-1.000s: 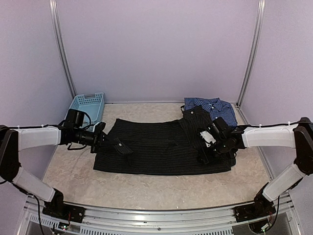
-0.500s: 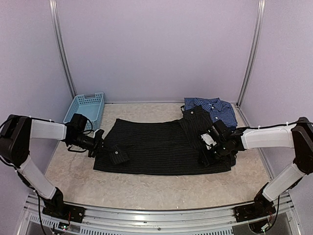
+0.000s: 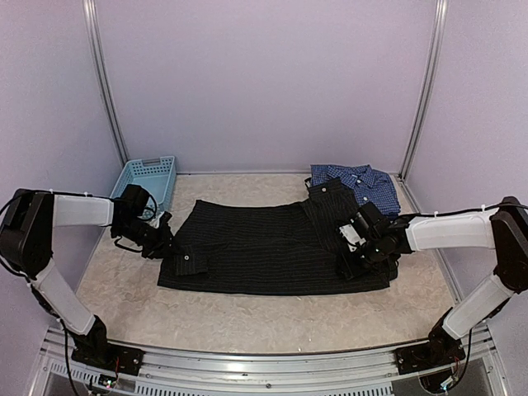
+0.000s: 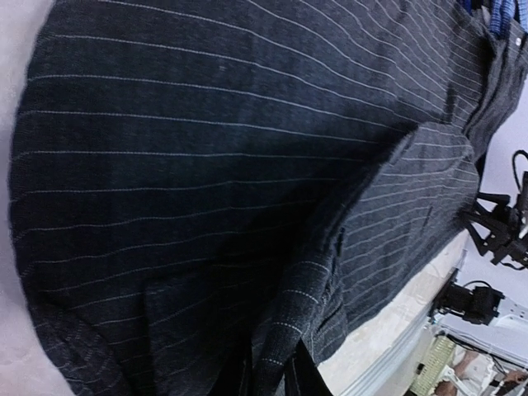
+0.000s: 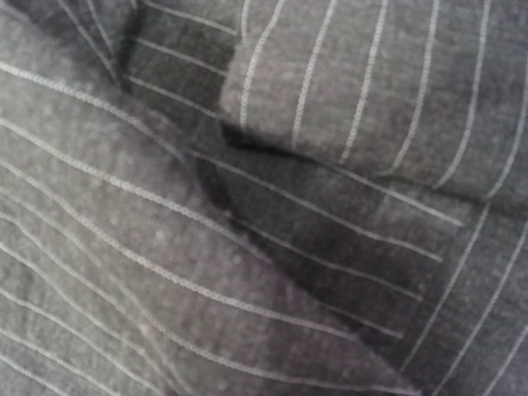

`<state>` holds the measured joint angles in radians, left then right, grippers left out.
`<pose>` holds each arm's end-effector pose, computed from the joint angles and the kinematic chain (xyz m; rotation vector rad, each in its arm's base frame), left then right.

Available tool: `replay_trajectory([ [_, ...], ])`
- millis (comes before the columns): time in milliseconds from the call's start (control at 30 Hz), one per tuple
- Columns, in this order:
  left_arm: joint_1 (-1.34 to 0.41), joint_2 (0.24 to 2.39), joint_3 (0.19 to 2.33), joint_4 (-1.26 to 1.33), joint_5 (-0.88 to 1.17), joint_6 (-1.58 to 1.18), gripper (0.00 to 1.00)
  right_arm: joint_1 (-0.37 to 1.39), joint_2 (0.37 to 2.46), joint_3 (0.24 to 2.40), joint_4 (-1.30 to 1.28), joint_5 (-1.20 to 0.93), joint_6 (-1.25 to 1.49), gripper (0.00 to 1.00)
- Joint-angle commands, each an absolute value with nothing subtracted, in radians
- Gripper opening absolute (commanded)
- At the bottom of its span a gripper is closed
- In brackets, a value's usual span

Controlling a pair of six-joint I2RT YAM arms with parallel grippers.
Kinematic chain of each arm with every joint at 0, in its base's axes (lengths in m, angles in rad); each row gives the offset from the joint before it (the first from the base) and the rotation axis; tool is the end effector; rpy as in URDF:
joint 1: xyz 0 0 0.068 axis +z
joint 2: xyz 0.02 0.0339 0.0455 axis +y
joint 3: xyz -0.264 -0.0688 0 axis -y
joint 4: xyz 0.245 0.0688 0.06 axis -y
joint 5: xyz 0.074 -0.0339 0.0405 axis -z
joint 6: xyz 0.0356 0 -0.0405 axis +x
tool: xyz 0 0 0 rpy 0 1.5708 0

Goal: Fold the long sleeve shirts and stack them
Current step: Fold the flattened shirt at the center of the board, then move the 1/3-folded shirt to the center of the board.

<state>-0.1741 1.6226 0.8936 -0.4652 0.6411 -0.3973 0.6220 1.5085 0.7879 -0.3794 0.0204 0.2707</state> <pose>0.2859 -0.0719 0.1633 -0.1350 2.7855 -1.0360 0.2255 0.1608 0.1627 -0.4648 2.6566 0.2544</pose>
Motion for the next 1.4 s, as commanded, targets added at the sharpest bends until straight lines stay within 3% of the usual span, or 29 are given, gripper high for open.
replay_trajectory([
  [0,-0.166,1.625,0.933,-0.511,0.472,-0.343,0.16,0.615,1.499,0.813,-0.416,0.051,0.274,0.57],
  [233,-0.166,1.579,0.946,-0.480,0.319,-0.355,0.40,0.615,1.458,0.815,-0.428,0.030,0.278,0.59],
  [433,-0.168,1.493,0.946,-0.456,0.273,-0.359,0.51,0.614,1.371,0.818,-0.449,0.046,0.306,0.60],
  [567,-0.198,1.402,0.931,-0.419,0.295,-0.375,0.65,0.614,1.349,0.829,-0.469,0.070,0.321,0.60],
  [700,-0.311,1.377,0.910,-0.363,0.336,-0.427,0.67,0.615,1.356,0.829,-0.458,0.054,0.328,0.60],
  [967,-0.473,1.415,0.869,-0.319,0.225,-0.500,0.68,0.614,1.386,0.805,-0.412,0.008,0.331,0.59],
  [1367,-0.563,1.584,0.824,-0.268,0.130,-0.522,0.68,0.612,1.476,0.751,-0.384,0.009,0.361,0.59],
])
